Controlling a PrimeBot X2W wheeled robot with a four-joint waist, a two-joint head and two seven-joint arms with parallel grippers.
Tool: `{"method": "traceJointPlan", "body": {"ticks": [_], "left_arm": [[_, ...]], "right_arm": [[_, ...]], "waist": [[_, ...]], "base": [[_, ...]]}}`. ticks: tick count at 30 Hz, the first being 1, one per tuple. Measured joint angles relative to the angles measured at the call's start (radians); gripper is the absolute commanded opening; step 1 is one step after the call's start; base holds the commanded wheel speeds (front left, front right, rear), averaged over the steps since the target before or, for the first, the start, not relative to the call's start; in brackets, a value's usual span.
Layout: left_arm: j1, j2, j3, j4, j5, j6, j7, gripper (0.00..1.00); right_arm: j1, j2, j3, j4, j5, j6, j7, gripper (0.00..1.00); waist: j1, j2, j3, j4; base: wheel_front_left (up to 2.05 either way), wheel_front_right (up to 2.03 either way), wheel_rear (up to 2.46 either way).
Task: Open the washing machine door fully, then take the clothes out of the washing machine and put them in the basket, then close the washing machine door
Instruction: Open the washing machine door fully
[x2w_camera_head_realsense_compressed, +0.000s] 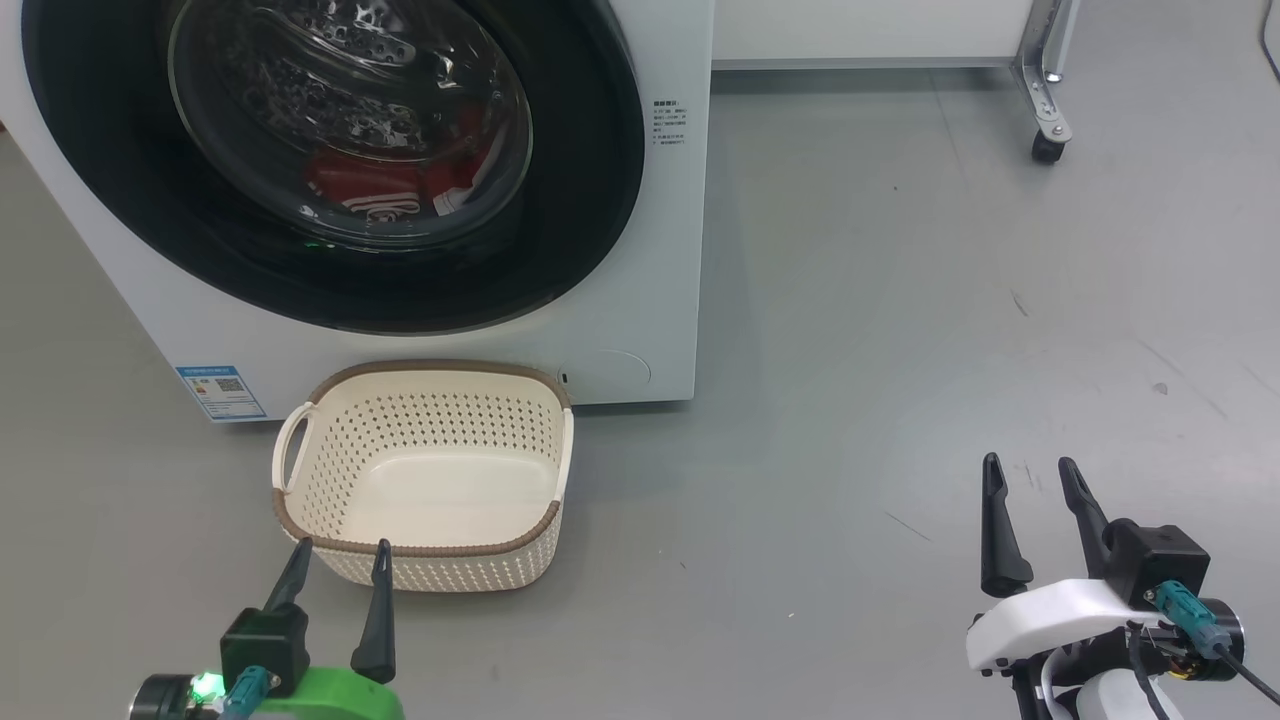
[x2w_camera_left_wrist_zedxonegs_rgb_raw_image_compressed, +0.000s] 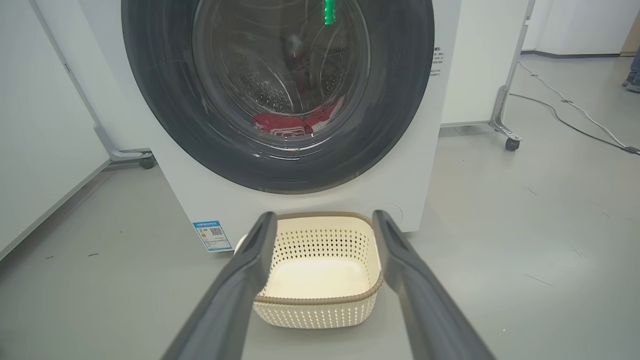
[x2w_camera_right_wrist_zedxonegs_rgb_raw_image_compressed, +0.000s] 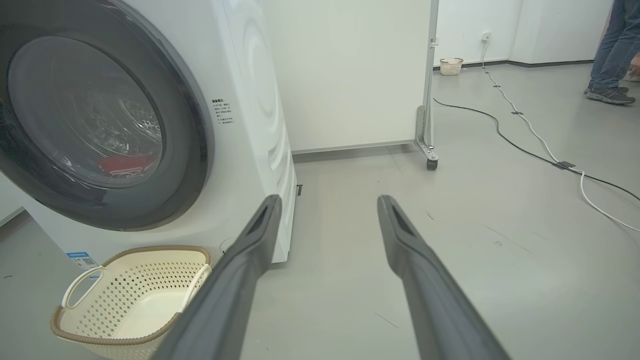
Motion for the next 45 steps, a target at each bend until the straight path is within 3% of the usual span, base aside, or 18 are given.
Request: {"method": "traceJointPlan", "body": {"ticks": [11,12,14,22,30,45], "left_arm": [[-0.004,0.000,-0.008,0.000,0.000,0.000,0.000,1.00],[-0.007,0.000,-0.009,-0.001,0.000,0.000,0.000,1.00],[-0.016,0.000,-0.012,-0.002,0.000,0.000,0.000,1.00],[-0.042,-0.001,-0.029,-0.010,0.000,-0.004,0.000,1.00],[-0.094,-0.001,-0.052,-0.028,0.000,-0.012,0.000,1.00],[-0.204,-0.004,-0.092,-0.072,-0.044,-0.020,0.000,1.00]], "right_arm": [[-0.004,-0.002,0.000,-0.007,0.000,0.001,-0.003,1.00],[-0.006,-0.001,-0.001,-0.010,0.002,0.003,-0.003,0.74],[-0.015,0.002,-0.004,-0.012,0.029,0.017,-0.003,0.00],[-0.060,0.004,-0.009,-0.042,0.058,0.048,-0.003,0.00],[-0.149,0.006,-0.058,-0.065,0.178,0.095,0.026,0.00],[-0.431,0.013,-0.236,-0.110,0.571,0.103,0.232,0.00]], "waist": [[0.0000,0.0000,0.023,0.005],[0.0000,0.0000,0.027,0.006],[0.0000,0.0000,0.037,0.008],[0.0000,-0.0001,0.086,0.020],[0.0000,0.0000,0.156,0.039],[0.0000,0.0000,0.308,0.100]], "base": [[0.00,0.00,0.00],[0.00,0.00,0.00],[0.00,0.00,0.00],[0.00,0.00,0.00],[0.00,0.00,0.00],[0.00,0.00,0.00]]}}
